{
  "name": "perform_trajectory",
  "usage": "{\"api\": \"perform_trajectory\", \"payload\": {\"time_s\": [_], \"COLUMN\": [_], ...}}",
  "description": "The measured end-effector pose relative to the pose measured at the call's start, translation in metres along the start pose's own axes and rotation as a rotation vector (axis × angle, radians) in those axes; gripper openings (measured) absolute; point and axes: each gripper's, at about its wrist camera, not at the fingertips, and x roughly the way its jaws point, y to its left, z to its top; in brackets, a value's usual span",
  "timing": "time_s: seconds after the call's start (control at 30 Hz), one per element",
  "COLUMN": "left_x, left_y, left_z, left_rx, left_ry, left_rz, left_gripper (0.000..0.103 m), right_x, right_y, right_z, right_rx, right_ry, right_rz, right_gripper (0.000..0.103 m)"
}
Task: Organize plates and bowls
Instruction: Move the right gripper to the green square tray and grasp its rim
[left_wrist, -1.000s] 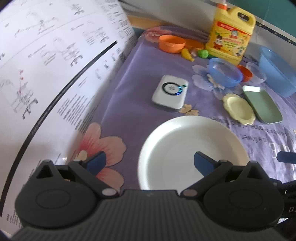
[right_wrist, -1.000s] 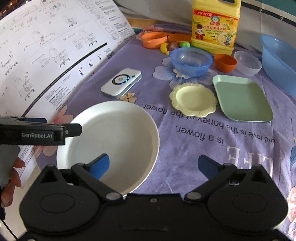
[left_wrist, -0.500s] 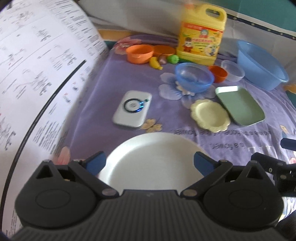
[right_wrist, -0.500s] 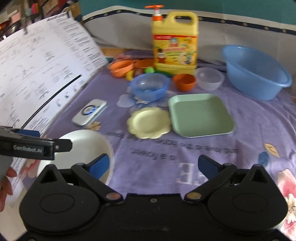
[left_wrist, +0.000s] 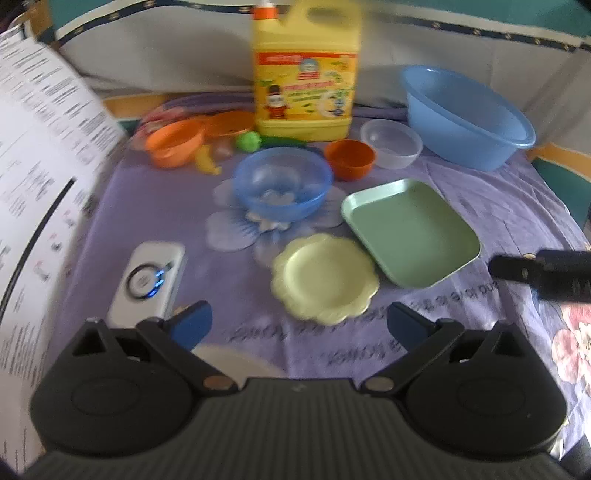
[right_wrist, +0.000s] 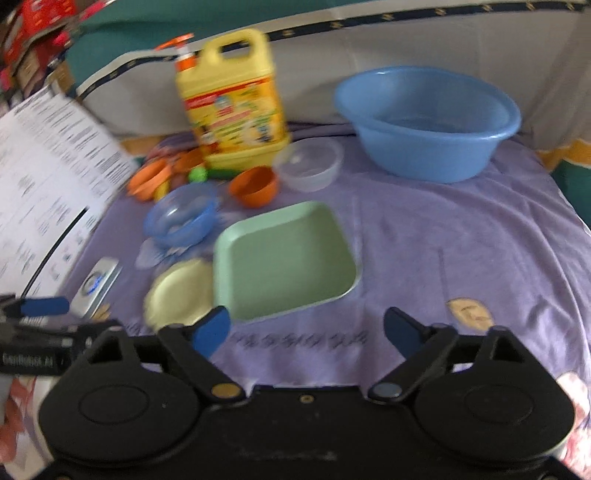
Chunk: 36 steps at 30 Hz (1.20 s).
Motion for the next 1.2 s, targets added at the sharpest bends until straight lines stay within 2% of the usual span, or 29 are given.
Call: {"api": "perform_trajectory", "payload": {"time_s": [0.17, 0.23, 0.33, 0.4, 0.53, 0.7, 0.83, 1.0, 1.07, 1.2], "left_x": [0.027, 0.038, 0.053, 0.060, 0.071, 0.085, 0.092, 0.101, 0.108, 0.124], "left_y": [-0.020, -0.026, -0.033, -0.035, -0.040, -0.049, -0.058, -0.073, -0.078, -0.085], "left_z": [0.019, 0.025, 0.034, 0.037, 0.040, 0.045, 0.049, 0.055, 0.058, 0.064], "left_rx": [0.033, 0.043, 0.047, 0.041, 0.037, 0.039, 0.047, 0.066, 0.072, 0.068], "left_ry": [0.009, 0.017, 0.025, 0.029, 0.041, 0.059, 0.064, 0.065, 0.075, 0.101], "left_rz": [-0.023, -0.029, -0.038, -0.044, -0.064, -0.086, -0.115, -0.143, -0.161, -0.168], "left_gripper": [0.103, 0.103, 0.103, 0.102, 0.097, 0.086, 0.074, 0.068, 0.057, 0.054], "right_x": [0.028, 0.042, 0.062, 0.073, 0.091, 0.101, 0.097, 0.088, 0.086, 0.086], "right_y": [-0.020, -0.023, -0.027, -0.030, -0.031, -0.027, -0.030, -0.044, -0.051, -0.056], "right_z": [0.022, 0.029, 0.037, 0.039, 0.041, 0.040, 0.038, 0.033, 0.032, 0.033], "right_rx": [0.017, 0.012, 0.014, 0.015, 0.014, -0.032, -0.035, -0.002, 0.006, 0.020], "right_ry": [0.006, 0.014, 0.033, 0.048, 0.070, 0.073, 0.077, 0.080, 0.080, 0.083], "right_rz": [0.002, 0.012, 0.026, 0.037, 0.057, 0.028, 0.000, -0.023, -0.022, -0.012], "right_gripper": [0.069, 0.060, 0.055, 0.045, 0.036, 0.010, 0.008, 0.007, 0.007, 0.006]}}
